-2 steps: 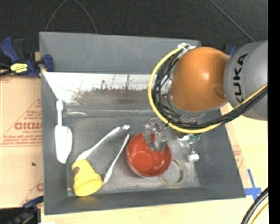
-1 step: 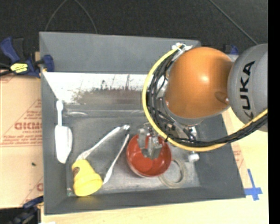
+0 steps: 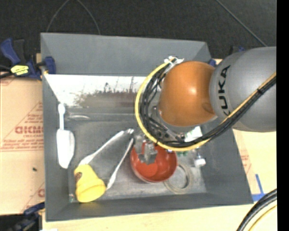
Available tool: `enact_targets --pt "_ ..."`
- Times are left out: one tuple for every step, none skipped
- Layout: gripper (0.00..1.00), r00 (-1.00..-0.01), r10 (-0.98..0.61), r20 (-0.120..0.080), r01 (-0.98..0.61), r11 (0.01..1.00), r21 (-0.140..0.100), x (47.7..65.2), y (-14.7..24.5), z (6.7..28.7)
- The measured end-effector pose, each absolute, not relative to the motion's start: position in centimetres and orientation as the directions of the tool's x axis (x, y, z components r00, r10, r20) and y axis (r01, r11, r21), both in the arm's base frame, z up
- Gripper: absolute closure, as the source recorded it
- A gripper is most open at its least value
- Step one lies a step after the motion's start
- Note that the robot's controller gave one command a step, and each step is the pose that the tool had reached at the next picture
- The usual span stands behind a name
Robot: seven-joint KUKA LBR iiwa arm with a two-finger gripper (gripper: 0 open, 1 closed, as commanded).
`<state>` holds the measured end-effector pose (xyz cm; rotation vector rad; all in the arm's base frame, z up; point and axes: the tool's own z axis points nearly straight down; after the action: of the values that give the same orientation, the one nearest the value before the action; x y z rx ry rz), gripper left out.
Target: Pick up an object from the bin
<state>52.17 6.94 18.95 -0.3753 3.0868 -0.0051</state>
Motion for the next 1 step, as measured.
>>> enact_targets --pt "1.0 -0.978 -0.208 -0.022 -0.208 0.978 -0.005 51.51 7.18 16.52"
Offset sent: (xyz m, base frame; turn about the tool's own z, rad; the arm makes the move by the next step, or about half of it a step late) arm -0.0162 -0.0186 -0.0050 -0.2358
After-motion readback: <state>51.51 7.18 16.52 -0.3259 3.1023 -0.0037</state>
